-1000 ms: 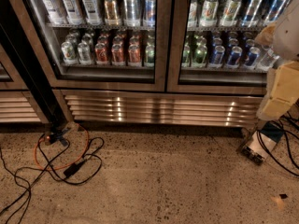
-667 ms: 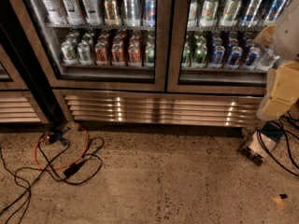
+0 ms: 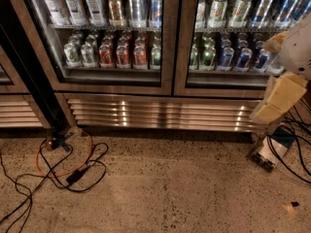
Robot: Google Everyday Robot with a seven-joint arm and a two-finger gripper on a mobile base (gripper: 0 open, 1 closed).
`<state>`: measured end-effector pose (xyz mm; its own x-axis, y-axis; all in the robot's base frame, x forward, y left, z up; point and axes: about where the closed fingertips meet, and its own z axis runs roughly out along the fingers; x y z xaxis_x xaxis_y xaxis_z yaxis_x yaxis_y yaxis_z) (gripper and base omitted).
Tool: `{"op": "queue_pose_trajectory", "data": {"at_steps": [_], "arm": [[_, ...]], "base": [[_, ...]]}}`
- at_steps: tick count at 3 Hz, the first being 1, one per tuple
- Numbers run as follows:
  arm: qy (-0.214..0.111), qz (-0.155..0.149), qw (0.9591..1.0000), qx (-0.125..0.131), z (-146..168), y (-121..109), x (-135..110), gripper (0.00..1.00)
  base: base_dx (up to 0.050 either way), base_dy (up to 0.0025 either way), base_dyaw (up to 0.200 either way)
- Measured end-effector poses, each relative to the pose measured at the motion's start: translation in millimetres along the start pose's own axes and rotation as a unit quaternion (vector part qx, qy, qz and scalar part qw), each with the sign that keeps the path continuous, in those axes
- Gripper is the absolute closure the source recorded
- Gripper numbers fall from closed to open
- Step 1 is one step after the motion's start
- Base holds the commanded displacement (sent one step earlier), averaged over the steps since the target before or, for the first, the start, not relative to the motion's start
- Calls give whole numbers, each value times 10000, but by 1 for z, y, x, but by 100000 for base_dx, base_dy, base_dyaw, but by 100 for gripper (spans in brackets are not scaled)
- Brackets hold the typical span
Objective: Open left fridge door
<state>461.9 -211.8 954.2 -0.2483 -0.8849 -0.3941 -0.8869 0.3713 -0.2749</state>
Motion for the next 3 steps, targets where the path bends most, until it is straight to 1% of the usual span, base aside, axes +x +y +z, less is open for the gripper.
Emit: {"op": "queue_pose_trajectory", "data": {"at_steps": [1, 2, 3], "arm": [[-536, 253, 9982, 37, 36, -26, -12, 0], [-537, 253, 9982, 37, 36, -26, -12, 0], [-816, 218, 9961, 248, 50, -36, -21, 0]], "base": [[0, 0, 0], [0, 0, 0], [0, 0, 0]]}}
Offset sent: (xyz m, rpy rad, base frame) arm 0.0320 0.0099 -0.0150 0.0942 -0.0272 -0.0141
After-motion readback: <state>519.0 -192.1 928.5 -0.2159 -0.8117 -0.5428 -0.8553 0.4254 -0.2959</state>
